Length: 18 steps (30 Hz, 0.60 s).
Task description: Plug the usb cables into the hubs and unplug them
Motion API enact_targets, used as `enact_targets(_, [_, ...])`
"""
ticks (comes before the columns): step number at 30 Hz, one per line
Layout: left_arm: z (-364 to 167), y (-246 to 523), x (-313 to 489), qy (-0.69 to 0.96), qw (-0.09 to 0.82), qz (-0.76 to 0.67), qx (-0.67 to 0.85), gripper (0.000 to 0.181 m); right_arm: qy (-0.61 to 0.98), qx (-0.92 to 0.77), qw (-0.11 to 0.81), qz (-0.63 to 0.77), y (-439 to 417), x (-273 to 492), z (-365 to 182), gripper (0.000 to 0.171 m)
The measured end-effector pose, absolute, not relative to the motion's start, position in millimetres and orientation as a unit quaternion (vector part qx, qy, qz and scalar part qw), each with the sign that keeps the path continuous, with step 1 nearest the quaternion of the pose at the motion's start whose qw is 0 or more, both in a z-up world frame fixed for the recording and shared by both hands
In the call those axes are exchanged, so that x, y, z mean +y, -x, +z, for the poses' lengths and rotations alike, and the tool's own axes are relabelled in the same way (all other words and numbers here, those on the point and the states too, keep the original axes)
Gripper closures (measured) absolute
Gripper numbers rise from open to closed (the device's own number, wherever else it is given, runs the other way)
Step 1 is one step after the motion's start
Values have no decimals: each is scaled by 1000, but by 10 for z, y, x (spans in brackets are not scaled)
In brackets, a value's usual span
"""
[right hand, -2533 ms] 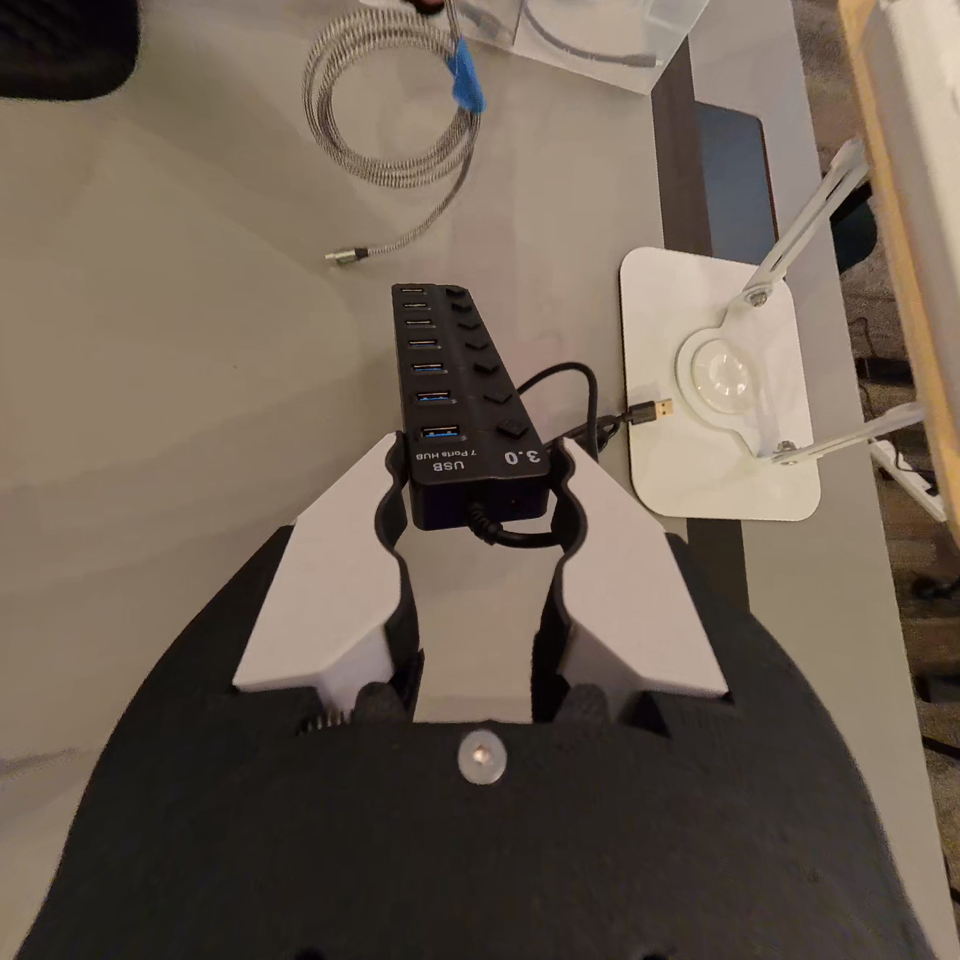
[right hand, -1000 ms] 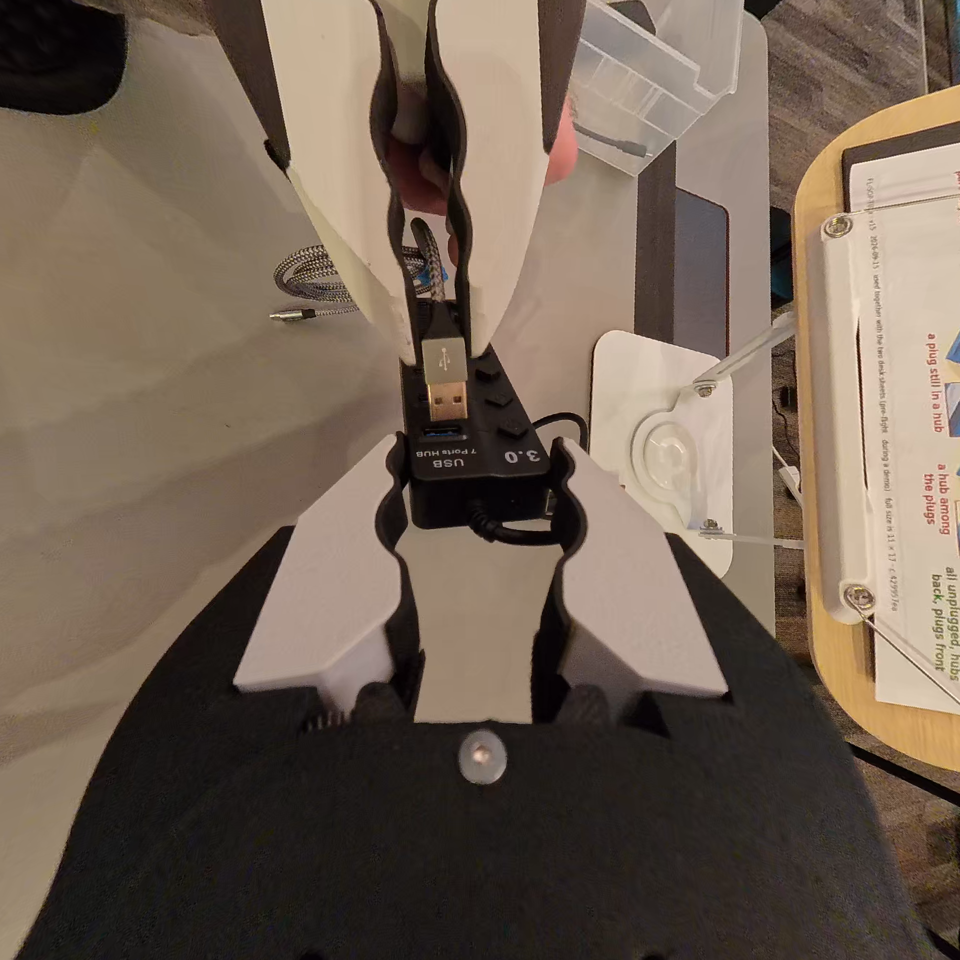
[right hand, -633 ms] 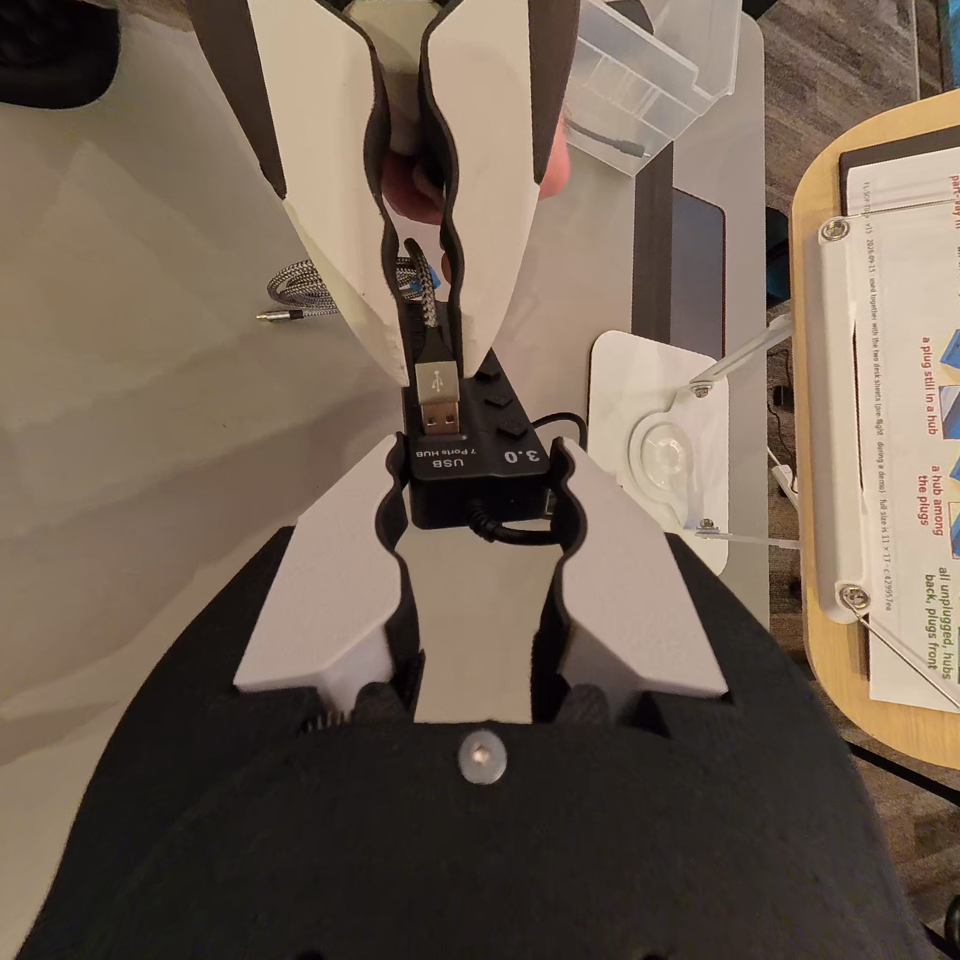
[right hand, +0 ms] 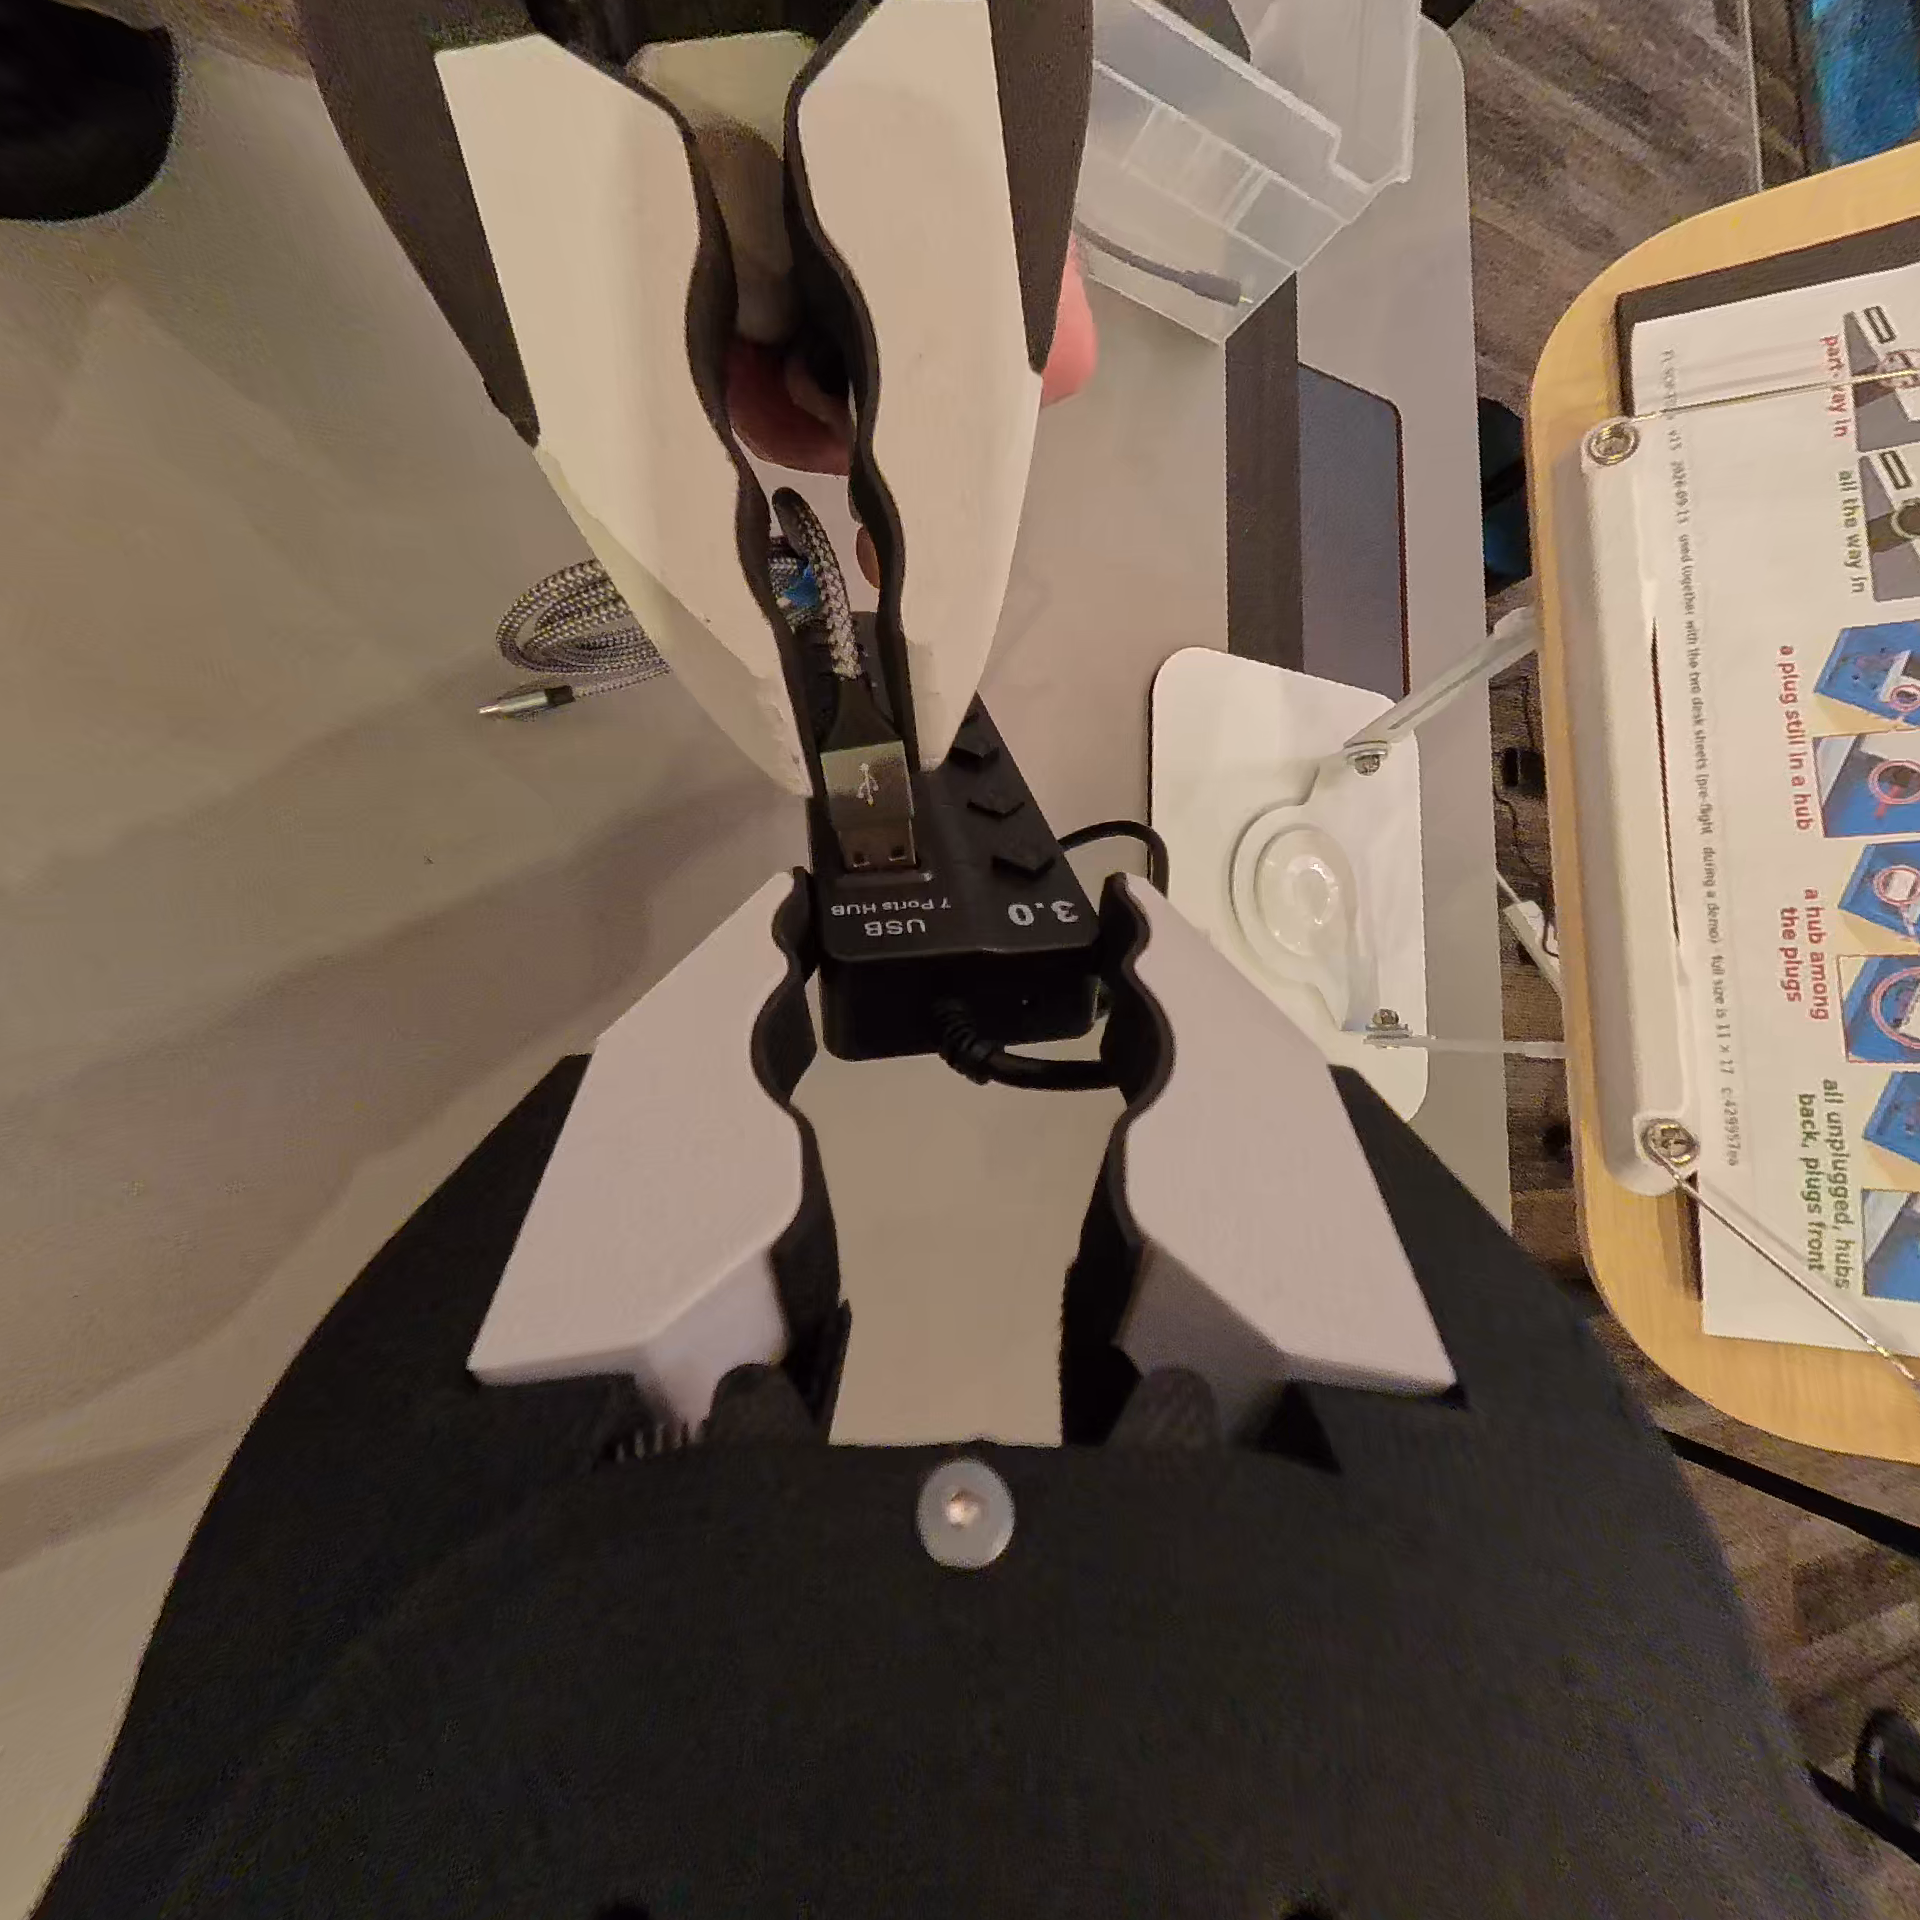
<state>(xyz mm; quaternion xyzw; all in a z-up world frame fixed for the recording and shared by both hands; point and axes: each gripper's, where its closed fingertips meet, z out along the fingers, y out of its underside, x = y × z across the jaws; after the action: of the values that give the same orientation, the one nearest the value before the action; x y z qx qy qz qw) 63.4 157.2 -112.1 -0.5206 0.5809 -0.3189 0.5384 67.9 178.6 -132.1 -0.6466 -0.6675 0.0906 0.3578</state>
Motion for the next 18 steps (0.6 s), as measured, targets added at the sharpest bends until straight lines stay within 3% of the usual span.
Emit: enact_targets(18, [-1076,-637,1517,494,545,-363,572,166,629,-676,374,88,-616,1712,-1215,120])
